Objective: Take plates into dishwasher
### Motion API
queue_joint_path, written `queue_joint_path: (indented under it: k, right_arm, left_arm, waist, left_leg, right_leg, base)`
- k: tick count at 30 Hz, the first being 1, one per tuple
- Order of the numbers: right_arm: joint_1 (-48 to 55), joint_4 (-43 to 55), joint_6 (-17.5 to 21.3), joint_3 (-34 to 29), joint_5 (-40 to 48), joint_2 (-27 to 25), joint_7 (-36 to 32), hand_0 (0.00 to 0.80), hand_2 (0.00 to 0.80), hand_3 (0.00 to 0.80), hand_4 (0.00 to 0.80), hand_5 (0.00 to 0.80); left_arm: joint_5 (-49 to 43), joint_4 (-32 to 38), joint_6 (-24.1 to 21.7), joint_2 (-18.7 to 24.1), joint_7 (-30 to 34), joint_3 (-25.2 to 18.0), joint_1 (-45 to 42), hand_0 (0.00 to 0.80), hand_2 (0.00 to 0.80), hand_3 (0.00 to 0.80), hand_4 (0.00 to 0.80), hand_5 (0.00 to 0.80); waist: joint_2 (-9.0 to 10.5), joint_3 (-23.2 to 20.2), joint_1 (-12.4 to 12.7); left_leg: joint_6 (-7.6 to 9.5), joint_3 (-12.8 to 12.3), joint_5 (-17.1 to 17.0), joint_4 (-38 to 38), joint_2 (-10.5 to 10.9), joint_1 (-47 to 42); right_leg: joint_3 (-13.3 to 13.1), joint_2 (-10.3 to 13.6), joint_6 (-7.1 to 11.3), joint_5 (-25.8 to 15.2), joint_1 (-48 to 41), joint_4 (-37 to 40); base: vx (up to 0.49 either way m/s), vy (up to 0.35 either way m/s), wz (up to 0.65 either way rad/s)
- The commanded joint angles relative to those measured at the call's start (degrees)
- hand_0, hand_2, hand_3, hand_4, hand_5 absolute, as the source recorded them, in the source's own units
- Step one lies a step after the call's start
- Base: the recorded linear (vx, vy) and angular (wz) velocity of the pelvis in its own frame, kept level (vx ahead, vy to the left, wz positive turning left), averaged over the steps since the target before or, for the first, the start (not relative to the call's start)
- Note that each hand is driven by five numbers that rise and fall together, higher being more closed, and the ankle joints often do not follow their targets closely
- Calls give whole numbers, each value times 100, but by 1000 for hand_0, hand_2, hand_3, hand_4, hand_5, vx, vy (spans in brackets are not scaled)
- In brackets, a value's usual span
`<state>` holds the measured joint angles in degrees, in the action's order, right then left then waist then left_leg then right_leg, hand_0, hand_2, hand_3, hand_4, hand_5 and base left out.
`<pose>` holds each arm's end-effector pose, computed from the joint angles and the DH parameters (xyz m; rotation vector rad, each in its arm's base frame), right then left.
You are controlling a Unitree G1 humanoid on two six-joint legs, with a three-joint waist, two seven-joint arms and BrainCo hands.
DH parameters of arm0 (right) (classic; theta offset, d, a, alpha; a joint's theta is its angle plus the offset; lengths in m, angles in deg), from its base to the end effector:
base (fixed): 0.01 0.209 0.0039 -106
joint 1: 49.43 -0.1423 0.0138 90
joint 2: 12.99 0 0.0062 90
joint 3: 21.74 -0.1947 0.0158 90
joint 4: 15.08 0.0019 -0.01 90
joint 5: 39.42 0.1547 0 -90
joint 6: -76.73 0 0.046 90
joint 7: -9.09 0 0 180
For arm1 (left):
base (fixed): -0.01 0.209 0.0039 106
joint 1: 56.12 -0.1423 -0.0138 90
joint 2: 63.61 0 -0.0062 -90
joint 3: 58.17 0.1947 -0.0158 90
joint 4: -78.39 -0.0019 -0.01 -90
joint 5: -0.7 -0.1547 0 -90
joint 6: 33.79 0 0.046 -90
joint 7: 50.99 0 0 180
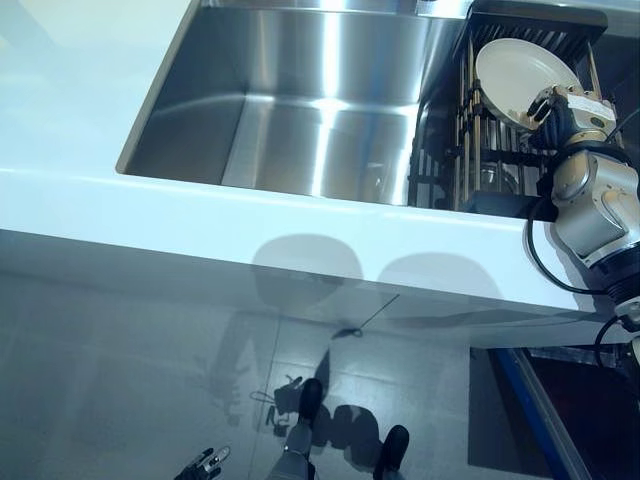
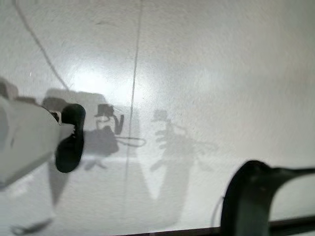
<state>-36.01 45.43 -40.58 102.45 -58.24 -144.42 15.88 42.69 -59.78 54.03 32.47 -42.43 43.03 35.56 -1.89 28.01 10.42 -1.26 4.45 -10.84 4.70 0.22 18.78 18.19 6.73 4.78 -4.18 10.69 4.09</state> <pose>0.3359 -0.2590 0.3576 -1.3486 -0.2744 -0.6793 0.1556 0.2537 -0.0923 -0.2922 0.7234 0.1398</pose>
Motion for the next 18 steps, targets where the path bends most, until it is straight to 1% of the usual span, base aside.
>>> queue_joint_path:
  k: [1,2,3,4,7,9,12,18]
  right_arm:
    - [-535,-97,-70,562,-44,-448,132,533,533,533,533,533]
    - [-554,-143,-73,587,-9,-431,150,549,549,549,549,549]
    - [-557,-180,-101,592,-9,-410,129,712,712,712,712,712]
    - [-565,-222,-118,588,-32,-387,138,800,800,800,800,800]
    - [-619,-315,-146,649,106,-365,312,800,800,800,800,800]
    - [-643,-356,-61,647,52,-377,409,800,800,800,800,800]
    - [-609,-331,-96,610,78,-392,450,800,800,800,800,800]
    - [-634,-384,-44,574,163,-480,561,800,800,800,800,800]
  left_arm:
    - [203,194,-90,79,58,250,-376,0,0,0,0,0]
    - [247,198,-94,77,70,265,-373,0,0,0,0,0]
    - [298,210,-89,79,90,267,-383,0,0,0,0,0]
    - [336,217,-92,67,90,271,-392,0,0,0,0,0]
    - [368,264,-153,50,85,299,-434,0,0,0,0,0]
    - [350,276,-201,38,122,312,-462,0,0,0,0,0]
    - [304,327,-187,56,98,291,-468,0,0,0,0,0]
    - [245,303,-183,59,91,256,-445,0,0,0,0,0]
  waist:
    - [-134,179,101]
    - [-151,179,103]
    - [-162,179,103]
    - [-175,179,105]
    - [-201,179,105]
    - [-223,179,109]
    - [-210,179,97]
    - [-206,179,59]
  left_leg:
    - [50,-530,439,-86,-62,-33]
    - [47,-533,430,-86,-60,3]
    - [44,-537,421,-83,-59,26]
    - [42,-550,406,-72,-60,43]
    - [34,-595,387,-52,-63,98]
    - [36,-585,394,-51,-54,102]
    - [37,-599,403,-39,-56,49]
    - [30,-642,442,-15,-63,-168]
  right_leg:
    - [2,365,227,121,766,-975]
    - [7,377,233,112,807,-981]
    - [9,381,236,103,839,-984]
    - [16,384,235,92,860,-974]
    - [46,401,247,57,919,-948]
    - [35,411,255,64,946,-971]
    - [47,417,270,56,911,-961]
    - [54,419,289,59,699,-900]
  base:
    - [0,0,0]
    - [-34,31,0]
    - [-41,37,0]
    - [-47,32,-2]
    - [-49,20,0]
    - [-47,18,0]
    - [-38,-3,1]
    - [-16,-2,0]
